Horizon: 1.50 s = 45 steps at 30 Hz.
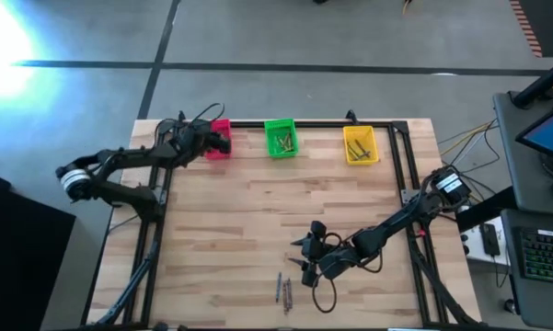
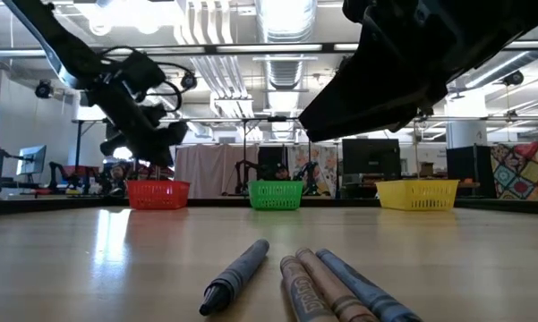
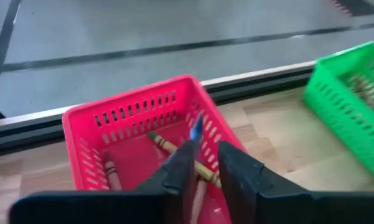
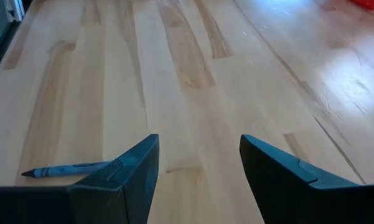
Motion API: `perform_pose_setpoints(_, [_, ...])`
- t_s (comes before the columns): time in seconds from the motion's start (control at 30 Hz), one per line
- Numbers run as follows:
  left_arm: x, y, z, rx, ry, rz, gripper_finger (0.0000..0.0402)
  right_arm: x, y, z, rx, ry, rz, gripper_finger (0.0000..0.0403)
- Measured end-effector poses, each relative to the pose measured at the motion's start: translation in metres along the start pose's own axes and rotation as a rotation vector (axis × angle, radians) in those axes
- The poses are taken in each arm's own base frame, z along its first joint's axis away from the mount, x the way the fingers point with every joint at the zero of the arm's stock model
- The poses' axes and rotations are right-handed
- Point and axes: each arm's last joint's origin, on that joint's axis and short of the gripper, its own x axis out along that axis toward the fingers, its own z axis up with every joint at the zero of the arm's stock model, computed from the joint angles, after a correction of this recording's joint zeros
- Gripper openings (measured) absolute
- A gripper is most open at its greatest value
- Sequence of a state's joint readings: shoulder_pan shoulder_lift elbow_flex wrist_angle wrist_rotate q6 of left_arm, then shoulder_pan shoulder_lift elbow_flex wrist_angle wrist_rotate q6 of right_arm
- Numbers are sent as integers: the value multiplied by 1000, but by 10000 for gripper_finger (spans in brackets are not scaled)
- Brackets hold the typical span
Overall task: Sort crayons
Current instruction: Put the blue crayon into the red basket, then put the blue crayon into the green basket
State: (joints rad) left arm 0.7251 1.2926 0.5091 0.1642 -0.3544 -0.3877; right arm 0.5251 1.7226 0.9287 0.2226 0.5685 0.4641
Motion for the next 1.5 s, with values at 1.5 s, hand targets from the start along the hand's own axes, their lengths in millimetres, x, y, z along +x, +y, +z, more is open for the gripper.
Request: perform_pose_setpoints(1.5, [-211, -164, -151, 354, -36, -816, 88, -45, -14, 90, -40, -193, 66, 215])
